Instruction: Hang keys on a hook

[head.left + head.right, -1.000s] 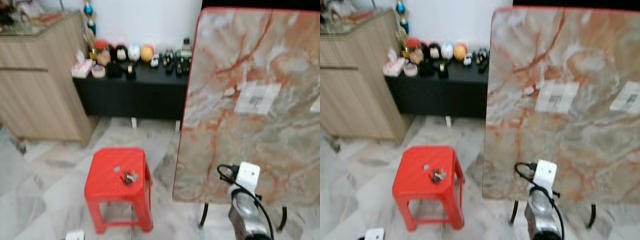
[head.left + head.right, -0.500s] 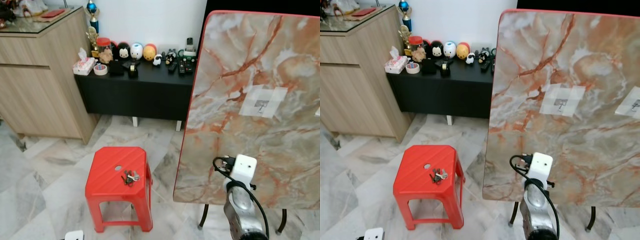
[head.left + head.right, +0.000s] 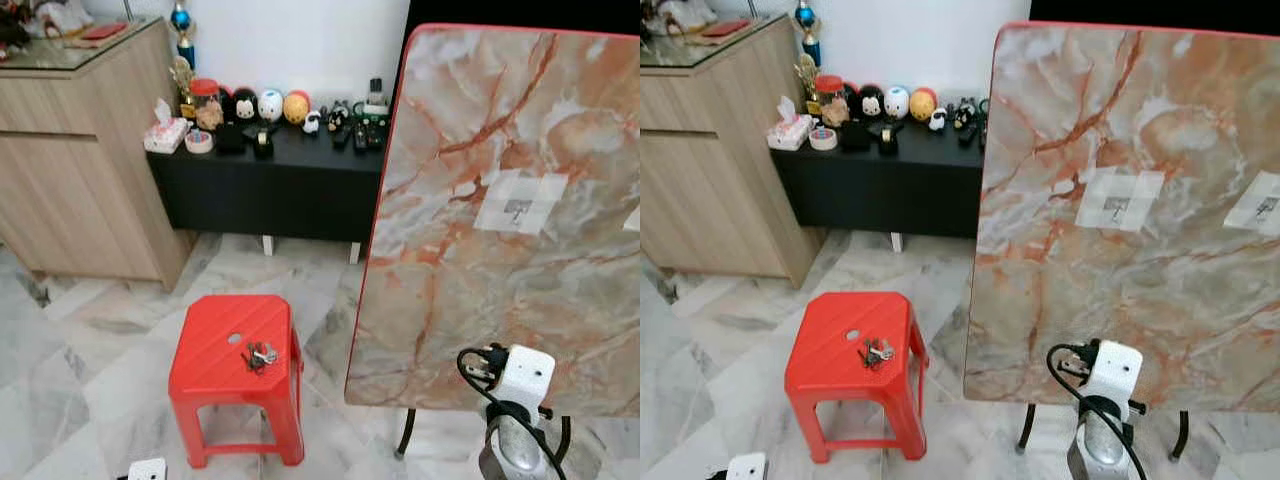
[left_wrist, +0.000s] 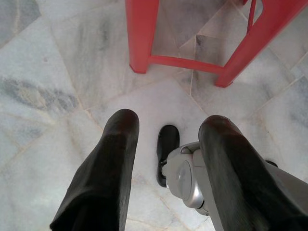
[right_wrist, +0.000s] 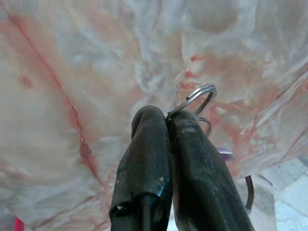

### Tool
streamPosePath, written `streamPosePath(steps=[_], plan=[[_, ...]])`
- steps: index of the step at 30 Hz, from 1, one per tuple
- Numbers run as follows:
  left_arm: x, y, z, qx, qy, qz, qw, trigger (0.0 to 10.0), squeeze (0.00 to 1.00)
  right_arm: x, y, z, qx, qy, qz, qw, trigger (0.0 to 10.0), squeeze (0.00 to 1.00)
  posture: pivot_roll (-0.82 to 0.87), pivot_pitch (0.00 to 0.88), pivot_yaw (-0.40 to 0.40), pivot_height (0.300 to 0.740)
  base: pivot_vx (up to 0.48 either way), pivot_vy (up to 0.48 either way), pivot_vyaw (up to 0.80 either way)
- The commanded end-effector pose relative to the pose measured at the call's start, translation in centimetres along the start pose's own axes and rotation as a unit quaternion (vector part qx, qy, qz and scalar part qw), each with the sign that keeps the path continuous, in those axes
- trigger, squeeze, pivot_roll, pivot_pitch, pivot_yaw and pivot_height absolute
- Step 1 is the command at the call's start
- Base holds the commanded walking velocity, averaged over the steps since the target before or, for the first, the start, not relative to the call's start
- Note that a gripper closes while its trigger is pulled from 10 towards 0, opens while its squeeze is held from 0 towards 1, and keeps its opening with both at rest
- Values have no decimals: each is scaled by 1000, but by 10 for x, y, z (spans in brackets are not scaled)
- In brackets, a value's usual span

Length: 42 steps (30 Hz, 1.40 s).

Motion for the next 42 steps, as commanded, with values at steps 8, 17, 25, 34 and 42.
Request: streamPosePath(steps=[8, 17, 25, 34, 42], plan=[[-2, -1, 0, 1, -5, -7, 1000, 10000, 0, 14, 13, -2, -15, 15, 7, 1000, 10000, 0, 48, 0, -68, 740, 63, 0, 0], [-3, -1, -1, -3, -9, -14, 1000, 10000, 0, 22, 15, -2, -12, 19, 10, 1000, 10000, 0, 50, 0, -70, 740, 258, 0, 0], [-3, 1, 0, -9, -10, -16, 1000, 10000, 0, 27, 17, 1, -14, 19, 16, 1000, 10000, 0, 48, 0, -68, 740, 296, 0, 0], [-3, 3, 0, -15, -9, -19, 1000, 10000, 0, 28, 19, 2, -18, 12, 20, 1000, 10000, 0, 49, 0, -67, 740, 31, 0, 0], [-3, 4, 0, -19, -9, -18, 1000, 10000, 0, 26, 24, 3, -34, 8, 17, 999, 10000, 0, 50, 0, -65, 740, 0, 0, 0]])
Point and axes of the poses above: a point about 5 cm out from each wrist's last joint towards the gripper, its own z axis pointing out of the wrist towards the gripper, its own y axis along the axis of the wrist's last joint, x = y × z, the point moved 2 cm from there along z, pointing out of the wrist towards the gripper, and after that the axes turned 15 degrees about z, right-handed, at the moved point
